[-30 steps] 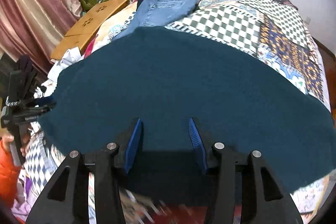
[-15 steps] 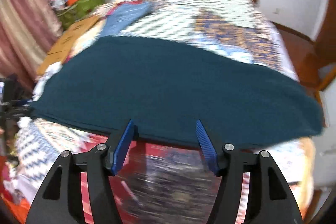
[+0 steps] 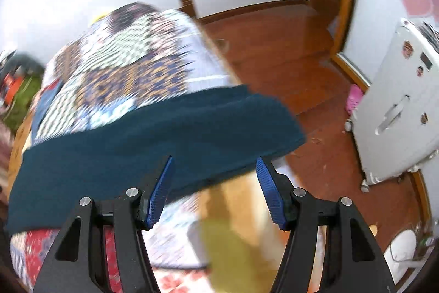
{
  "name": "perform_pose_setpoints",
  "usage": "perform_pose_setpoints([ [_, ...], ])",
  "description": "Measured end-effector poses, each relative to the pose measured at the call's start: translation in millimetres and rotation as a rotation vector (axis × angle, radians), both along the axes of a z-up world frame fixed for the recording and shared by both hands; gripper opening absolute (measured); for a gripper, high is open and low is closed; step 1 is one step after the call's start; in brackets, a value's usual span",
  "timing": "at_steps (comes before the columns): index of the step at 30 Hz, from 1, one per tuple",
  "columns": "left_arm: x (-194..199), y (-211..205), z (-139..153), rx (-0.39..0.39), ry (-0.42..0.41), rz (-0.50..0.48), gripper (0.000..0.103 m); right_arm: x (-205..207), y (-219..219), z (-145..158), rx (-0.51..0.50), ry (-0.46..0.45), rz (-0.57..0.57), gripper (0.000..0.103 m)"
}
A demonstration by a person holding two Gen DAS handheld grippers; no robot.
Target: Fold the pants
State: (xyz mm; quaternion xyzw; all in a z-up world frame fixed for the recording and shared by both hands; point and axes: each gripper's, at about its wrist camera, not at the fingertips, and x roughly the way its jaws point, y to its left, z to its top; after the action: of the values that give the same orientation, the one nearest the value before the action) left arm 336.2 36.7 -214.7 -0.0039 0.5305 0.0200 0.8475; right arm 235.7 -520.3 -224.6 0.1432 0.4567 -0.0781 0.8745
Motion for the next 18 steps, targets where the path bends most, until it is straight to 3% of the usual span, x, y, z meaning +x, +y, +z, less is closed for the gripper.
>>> perform_pose_setpoints([
  [7,46,-56,-18,0.016,0.030,-0.100,0.090,57,-44,-19,0.046,0.009,-0.072,0.058],
  [12,57,-80,-44,0.064,0.081,-0.150,0.090,101,-59,-56,0.082,0.082,-0.054,0.058],
  [18,58,-79,-49,0.052,0.061,-0.126,0.095,107,-70,-94,0.218,0.170,-0.016,0.058],
])
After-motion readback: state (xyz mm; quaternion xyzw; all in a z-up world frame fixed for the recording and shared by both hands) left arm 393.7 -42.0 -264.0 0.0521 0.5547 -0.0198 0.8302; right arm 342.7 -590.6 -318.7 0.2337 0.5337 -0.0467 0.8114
